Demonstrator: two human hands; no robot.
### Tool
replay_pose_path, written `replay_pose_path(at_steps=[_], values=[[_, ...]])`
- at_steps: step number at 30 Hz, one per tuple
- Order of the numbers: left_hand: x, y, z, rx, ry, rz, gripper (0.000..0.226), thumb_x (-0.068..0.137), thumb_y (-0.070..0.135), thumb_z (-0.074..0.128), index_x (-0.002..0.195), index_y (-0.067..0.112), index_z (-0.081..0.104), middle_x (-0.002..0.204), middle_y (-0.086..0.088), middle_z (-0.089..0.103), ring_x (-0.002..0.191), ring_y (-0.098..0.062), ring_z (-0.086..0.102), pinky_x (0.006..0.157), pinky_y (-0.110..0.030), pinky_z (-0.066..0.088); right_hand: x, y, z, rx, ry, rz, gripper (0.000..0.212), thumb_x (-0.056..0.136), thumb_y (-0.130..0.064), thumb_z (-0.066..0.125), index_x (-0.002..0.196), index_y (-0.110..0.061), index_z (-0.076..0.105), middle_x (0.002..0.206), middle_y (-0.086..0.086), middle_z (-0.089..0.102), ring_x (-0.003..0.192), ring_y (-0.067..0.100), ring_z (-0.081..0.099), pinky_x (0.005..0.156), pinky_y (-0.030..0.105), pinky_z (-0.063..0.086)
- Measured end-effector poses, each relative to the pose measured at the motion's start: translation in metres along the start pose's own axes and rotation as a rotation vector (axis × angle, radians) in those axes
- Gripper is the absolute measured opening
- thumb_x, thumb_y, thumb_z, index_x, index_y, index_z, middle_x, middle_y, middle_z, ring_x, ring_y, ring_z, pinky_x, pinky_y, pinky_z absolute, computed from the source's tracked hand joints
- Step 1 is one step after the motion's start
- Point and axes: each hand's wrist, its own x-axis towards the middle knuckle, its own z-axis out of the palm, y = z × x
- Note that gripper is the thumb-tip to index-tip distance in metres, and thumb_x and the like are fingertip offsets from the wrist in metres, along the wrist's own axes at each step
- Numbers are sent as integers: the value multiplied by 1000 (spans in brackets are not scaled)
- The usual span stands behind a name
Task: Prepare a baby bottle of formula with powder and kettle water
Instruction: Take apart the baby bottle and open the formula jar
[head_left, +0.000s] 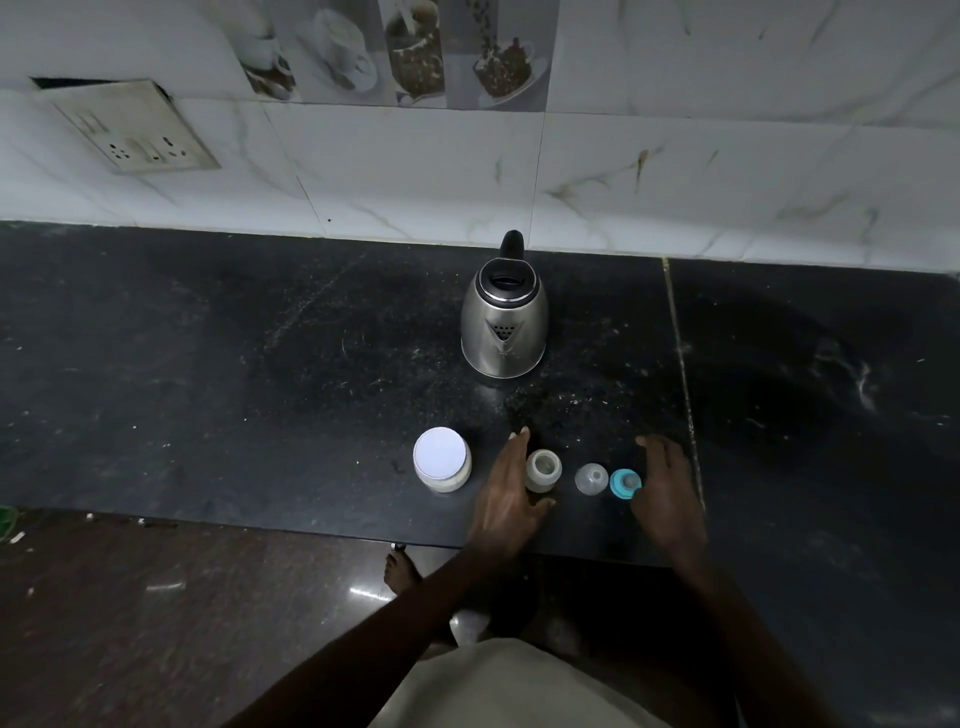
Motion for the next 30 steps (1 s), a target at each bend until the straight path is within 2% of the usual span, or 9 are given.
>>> replay_pose_path(at_steps=[3, 6, 9, 11, 13, 15, 22, 26, 30], values=[[-27, 14, -20, 16, 122, 187, 86, 89, -4, 67, 164, 4, 25, 174, -3, 22, 162, -20, 19, 130, -36, 24, 2, -16, -15, 151, 164, 13, 84, 68, 18, 71, 143, -12, 47, 149, 11, 40, 131, 31, 52, 100, 50, 55], [-42, 11, -54, 61, 265, 245, 91, 78, -17, 61, 161, -1, 28, 171, -15, 27, 161, -31, 22, 130, -43, 24, 4, -54, -25, 308, 282, -7, 70, 74, 15, 61, 137, -14, 53, 138, 6, 47, 120, 21, 58, 97, 44, 57], [-38, -20, -85, 94, 365, 41, 104, 67, -16, 67, 161, -6, 23, 173, -19, 17, 163, -34, 10, 131, -50, 20, 2, -108, -10, 351, 202, -189, 54, 75, 8, 62, 123, -17, 64, 119, 0, 58, 101, 18, 64, 87, 45, 58], [-33, -44, -95, 84, 374, -106, 106, 74, -3, 71, 163, -3, 14, 175, -15, 7, 164, -31, 2, 130, -55, 17, -2, -146, 11, 273, 63, -341, 42, 78, -5, 66, 116, -21, 67, 112, -3, 62, 97, 20, 65, 84, 43, 58], [-30, -61, -97, 25, 293, -214, 110, 83, 35, 73, 166, 4, 6, 175, -9, 4, 163, -26, 4, 130, -53, 18, -8, -182, 35, 70, -57, -495, 43, 77, -20, 71, 120, -19, 64, 117, 1, 63, 103, 25, 62, 85, 43, 56], [-26, -67, -96, -91, 184, -306, 119, 80, 61, 69, 167, 12, 4, 176, -7, 8, 162, -23, 14, 128, -50, 26, -11, -212, 57, -110, -178, -508, 61, 74, -35, 72, 130, -19, 56, 130, 6, 58, 111, 31, 56, 85, 45, 55], [-20, -71, -95, -168, 167, -342, 90, 85, 53, 78, 158, 30, 31, 151, 7, 56, 130, -11, 60, 101, -33, 52, -6, -235, 94, -286, -149, -454, 52, 65, -38, 78, 111, -22, 59, 108, 7, 61, 94, 30, 60, 63, 38, 53], [-19, -70, -94, -146, 169, -331, 82, 86, 49, 80, 154, 32, 38, 141, 8, 64, 121, -11, 65, 96, -30, 54, 9, -225, 87, -211, -197, -576, 62, 64, -37, 78, 119, -22, 54, 112, 4, 61, 99, 29, 58, 68, 41, 55], [-11, -60, -93, -159, 218, -336, 82, 82, 62, 77, 151, 37, 41, 134, 14, 66, 114, -6, 65, 92, -28, 54, 26, -220, 81, -156, -224, -664, 56, 65, -37, 75, 114, -21, 51, 108, 2, 61, 95, 27, 57, 71, 43, 55]])
